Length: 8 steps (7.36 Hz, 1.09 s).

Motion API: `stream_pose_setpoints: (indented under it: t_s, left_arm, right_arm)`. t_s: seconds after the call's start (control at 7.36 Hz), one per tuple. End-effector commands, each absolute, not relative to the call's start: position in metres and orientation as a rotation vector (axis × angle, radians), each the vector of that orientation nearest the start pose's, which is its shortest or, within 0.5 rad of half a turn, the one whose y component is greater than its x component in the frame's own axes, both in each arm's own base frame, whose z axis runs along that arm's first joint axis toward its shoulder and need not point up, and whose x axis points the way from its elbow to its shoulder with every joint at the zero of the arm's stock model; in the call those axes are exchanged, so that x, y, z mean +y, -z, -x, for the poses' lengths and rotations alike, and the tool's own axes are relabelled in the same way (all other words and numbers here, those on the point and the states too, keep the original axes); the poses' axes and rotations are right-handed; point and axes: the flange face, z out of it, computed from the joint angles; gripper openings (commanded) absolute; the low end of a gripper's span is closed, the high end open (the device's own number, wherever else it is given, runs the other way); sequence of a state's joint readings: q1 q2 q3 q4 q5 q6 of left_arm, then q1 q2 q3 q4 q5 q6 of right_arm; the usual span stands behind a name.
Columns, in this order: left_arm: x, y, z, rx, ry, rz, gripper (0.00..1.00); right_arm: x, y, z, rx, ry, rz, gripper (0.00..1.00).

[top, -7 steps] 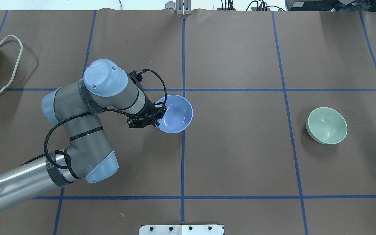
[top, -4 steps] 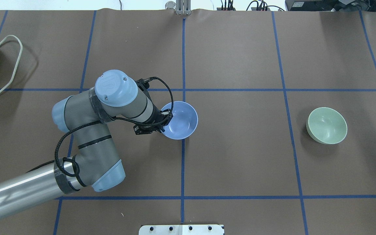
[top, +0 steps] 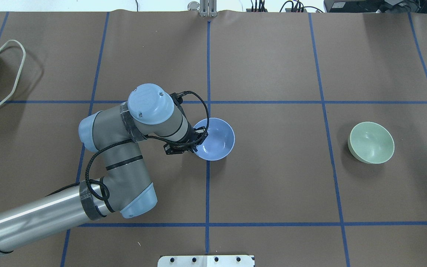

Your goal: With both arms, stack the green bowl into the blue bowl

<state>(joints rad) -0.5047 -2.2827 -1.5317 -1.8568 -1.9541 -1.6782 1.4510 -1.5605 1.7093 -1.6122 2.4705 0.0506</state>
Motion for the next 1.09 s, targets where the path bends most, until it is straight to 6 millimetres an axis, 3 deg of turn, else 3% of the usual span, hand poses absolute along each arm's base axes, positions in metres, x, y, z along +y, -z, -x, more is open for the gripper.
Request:
stream_pose_setpoints:
  t_s: [0.0,0.41,0.54,0.68,0.82,0.95]
  left_arm:
    - [-0.4377,-0.2183,-0.5849,0.988,0.393,0.130,0.01]
    - [-0.4407,-0.2203,-0.5855,0.999,0.387,0.120,0.02]
    - [-0.4405,-0.2179,-0.5851,1.016,0.380,0.115,0.14]
    - [-0.4412,-0.2166,-0.5841,1.036,0.326,0.080,0.69]
    - [-0.4418,-0.2181,-0.5829,1.035,0.284,0.054,0.96]
    - [-0.4426,-0.2186,-0.5817,1.035,0.284,0.051,0.97]
  right_arm:
    - [-0.5006,-0.5802,0.0053,-0.905,0.114,-0.022,1.00]
    - [-0.5006,-0.5802,0.0061,-0.905,0.117,-0.022,1.00]
    - [-0.5006,-0.5802,0.0061,-0.905,0.117,-0.022,1.00]
    - [-0.4987,-0.5823,0.0058,-0.905,0.116,-0.020,1.00]
    - [-0.4988,-0.5778,0.0058,-0.905,0.122,-0.038,1.00]
    - [-0.4955,-0.5764,0.0054,-0.911,0.151,-0.106,1.00]
